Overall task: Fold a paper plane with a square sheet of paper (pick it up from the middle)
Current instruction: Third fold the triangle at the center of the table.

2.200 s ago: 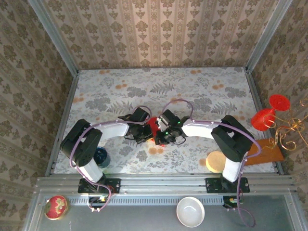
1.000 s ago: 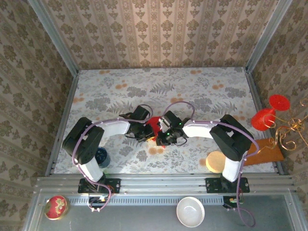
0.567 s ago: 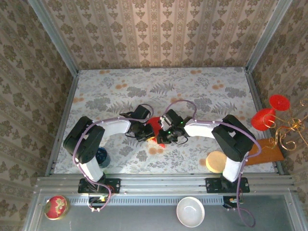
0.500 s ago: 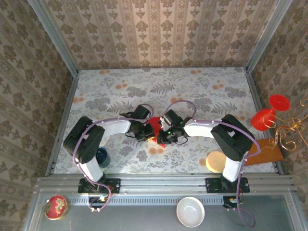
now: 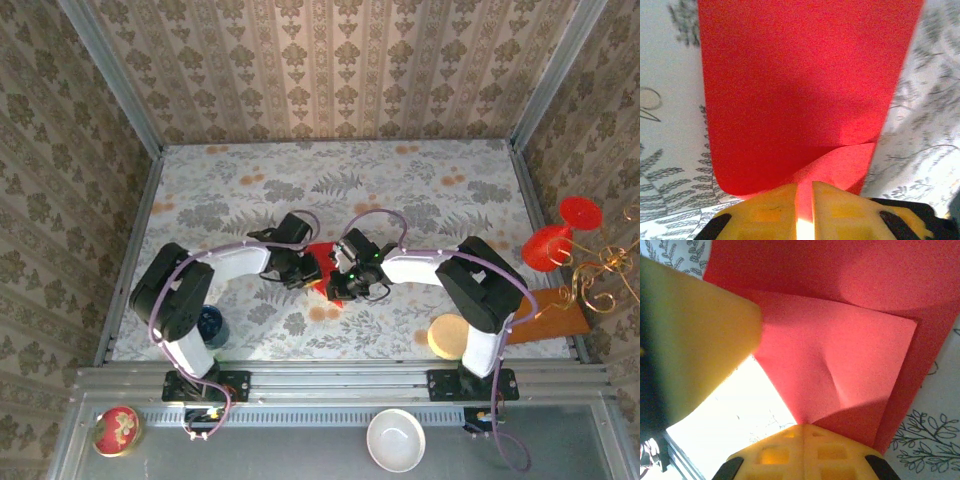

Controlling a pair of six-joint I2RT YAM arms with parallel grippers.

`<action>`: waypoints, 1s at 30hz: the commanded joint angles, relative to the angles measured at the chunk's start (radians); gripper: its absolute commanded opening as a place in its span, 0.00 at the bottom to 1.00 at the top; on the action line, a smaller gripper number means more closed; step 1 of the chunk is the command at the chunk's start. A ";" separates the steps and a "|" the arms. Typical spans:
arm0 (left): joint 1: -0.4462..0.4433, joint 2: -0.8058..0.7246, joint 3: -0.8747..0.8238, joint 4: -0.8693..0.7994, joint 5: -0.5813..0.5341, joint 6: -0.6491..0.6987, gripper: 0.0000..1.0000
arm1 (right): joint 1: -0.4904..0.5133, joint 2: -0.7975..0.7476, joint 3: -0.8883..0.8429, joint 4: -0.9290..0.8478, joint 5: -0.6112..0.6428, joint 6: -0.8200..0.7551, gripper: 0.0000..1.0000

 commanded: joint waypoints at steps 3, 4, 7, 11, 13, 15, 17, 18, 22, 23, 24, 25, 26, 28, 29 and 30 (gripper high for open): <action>0.008 -0.053 -0.022 0.009 -0.014 0.052 0.14 | -0.008 0.041 -0.012 -0.060 0.022 0.013 0.06; 0.000 -0.048 -0.032 0.024 -0.006 0.053 0.14 | -0.010 0.041 -0.012 -0.061 0.021 0.015 0.06; -0.029 -0.028 -0.030 0.038 0.003 0.064 0.14 | -0.010 0.045 -0.008 -0.067 0.021 0.016 0.06; -0.052 0.008 -0.022 0.034 0.003 0.068 0.13 | -0.010 0.049 -0.004 -0.071 0.017 0.017 0.05; -0.051 0.023 -0.027 0.034 -0.001 0.065 0.13 | -0.011 0.047 -0.004 -0.074 0.019 0.017 0.05; -0.044 0.033 -0.032 0.035 -0.003 0.062 0.13 | -0.011 0.048 -0.004 -0.079 0.020 0.017 0.05; -0.033 0.037 -0.041 0.041 -0.001 0.062 0.12 | -0.011 0.049 -0.006 -0.083 0.023 0.017 0.05; -0.026 0.039 -0.046 0.045 0.001 0.066 0.12 | -0.011 0.050 -0.006 -0.086 0.025 0.018 0.05; 0.016 0.050 -0.062 0.041 0.005 0.103 0.12 | -0.011 0.062 -0.015 -0.120 0.040 0.011 0.05; 0.031 0.051 -0.071 0.045 0.010 0.114 0.12 | -0.011 0.064 -0.023 -0.135 0.048 0.006 0.05; 0.045 0.052 -0.080 0.049 0.014 0.126 0.13 | -0.013 0.064 -0.039 -0.138 0.050 0.005 0.05; 0.058 0.054 -0.087 0.054 0.021 0.134 0.13 | -0.014 0.063 -0.055 -0.134 0.050 0.007 0.05; 0.074 0.055 -0.097 0.062 0.034 0.144 0.13 | -0.016 0.063 -0.074 -0.130 0.049 0.009 0.05; 0.103 0.055 -0.109 0.070 0.049 0.163 0.13 | -0.020 0.061 -0.098 -0.129 0.053 0.011 0.05; 0.119 0.054 -0.110 0.068 0.054 0.177 0.13 | -0.022 0.060 -0.109 -0.127 0.053 0.013 0.05; 0.134 0.051 -0.113 0.068 0.058 0.193 0.13 | -0.023 0.056 -0.115 -0.124 0.053 0.014 0.05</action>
